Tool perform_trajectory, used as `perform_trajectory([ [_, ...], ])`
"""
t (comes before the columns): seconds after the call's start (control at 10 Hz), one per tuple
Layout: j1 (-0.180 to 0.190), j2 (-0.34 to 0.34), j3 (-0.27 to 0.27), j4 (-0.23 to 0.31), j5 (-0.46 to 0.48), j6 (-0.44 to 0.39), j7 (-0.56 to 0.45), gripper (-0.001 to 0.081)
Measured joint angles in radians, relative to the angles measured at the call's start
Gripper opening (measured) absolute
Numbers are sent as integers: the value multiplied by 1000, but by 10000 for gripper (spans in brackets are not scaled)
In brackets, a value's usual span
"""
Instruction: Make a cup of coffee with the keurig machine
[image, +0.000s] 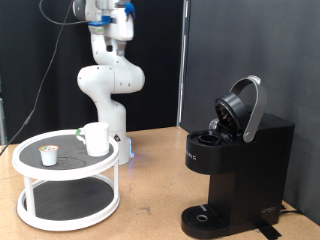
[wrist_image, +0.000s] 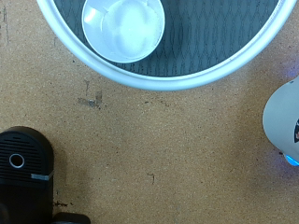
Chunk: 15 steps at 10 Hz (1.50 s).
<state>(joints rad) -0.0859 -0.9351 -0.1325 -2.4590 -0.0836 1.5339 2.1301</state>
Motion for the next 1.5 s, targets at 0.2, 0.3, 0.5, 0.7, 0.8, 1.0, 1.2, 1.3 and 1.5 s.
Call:
perform_trajectory([
  [0.2, 0, 2, 0, 0, 1, 0, 1, 735],
  [0.3, 0, 2, -7, 0, 1, 1, 0, 735],
  [0.5, -5, 10, -49, 8, -6, 10, -11, 735],
  [0.7, -17, 39, -105, 26, -43, 22, -43, 735],
  [0.8, -21, 59, -129, 36, -61, 31, -59, 735],
  [1.0, -27, 104, -176, 61, -88, 65, -78, 735],
  [1.2, -29, 147, -225, 91, -95, 103, -107, 735],
  [1.3, -30, 168, -248, 108, -103, 121, -119, 735],
  [1.5, -31, 204, -272, 137, -116, 125, -149, 735],
])
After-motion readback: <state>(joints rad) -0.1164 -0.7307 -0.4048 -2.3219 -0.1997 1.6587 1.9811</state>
